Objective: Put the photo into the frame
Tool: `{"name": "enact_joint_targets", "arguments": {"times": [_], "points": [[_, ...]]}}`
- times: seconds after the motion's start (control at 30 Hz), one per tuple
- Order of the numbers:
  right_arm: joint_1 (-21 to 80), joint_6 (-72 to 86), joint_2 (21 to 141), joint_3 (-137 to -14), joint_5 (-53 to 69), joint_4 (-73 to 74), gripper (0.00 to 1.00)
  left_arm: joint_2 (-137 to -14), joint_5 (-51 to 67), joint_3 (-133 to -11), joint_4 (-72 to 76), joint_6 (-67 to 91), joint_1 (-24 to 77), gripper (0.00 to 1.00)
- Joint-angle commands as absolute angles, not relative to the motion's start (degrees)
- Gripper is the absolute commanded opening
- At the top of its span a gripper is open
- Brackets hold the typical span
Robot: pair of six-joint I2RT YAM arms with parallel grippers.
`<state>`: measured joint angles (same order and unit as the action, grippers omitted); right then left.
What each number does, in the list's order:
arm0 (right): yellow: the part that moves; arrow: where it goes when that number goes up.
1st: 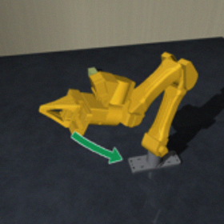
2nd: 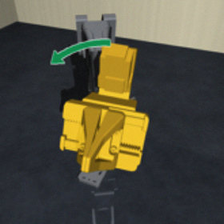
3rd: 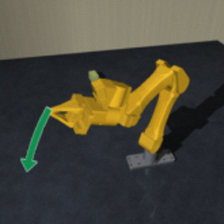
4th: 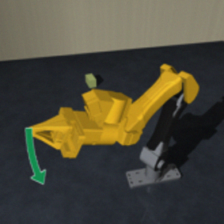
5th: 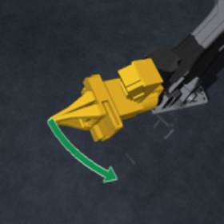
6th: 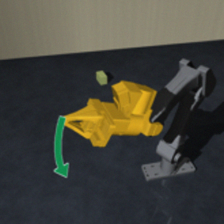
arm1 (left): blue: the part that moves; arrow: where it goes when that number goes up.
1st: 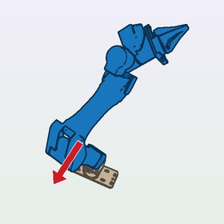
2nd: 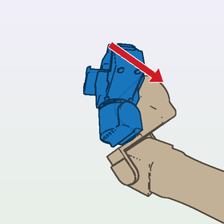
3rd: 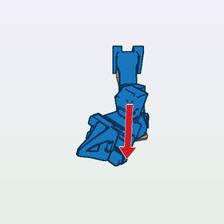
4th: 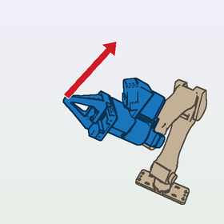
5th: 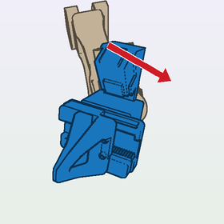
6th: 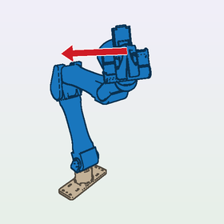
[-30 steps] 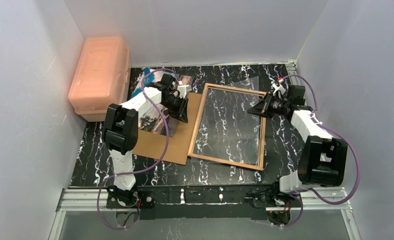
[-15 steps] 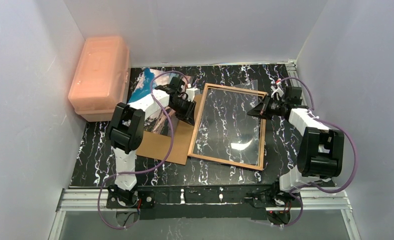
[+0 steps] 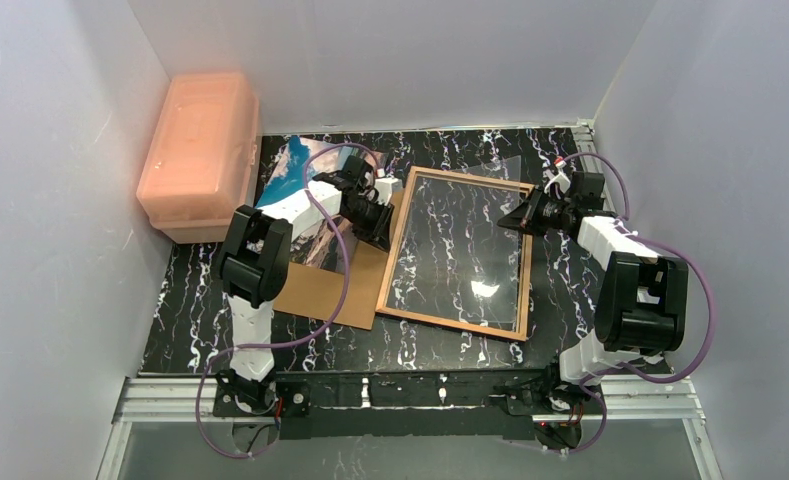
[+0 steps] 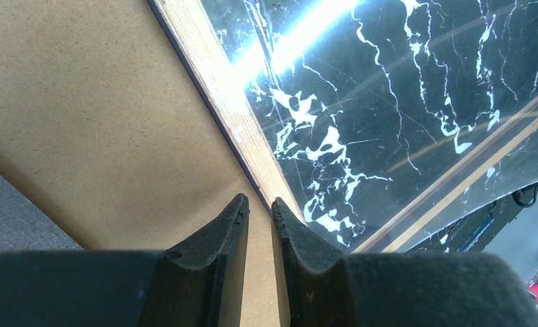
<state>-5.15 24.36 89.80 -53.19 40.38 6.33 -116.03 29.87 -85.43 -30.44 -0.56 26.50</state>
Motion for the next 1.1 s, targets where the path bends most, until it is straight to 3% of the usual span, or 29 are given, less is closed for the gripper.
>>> {"name": "enact_joint_targets", "arguments": {"times": [0.0, 1.07], "points": [[-5.2, 24.91, 90.11, -53.28, 39.11, 2.07, 0.01, -115.23, 29.77, -84.67, -31.58, -1.69, 27.37, 0.18], [-6.49, 20.64, 93.1, -51.95, 36.15, 5.11, 0.01, -115.63, 27.2, -85.64, -32.72, -2.61, 28.77, 0.15]]}}
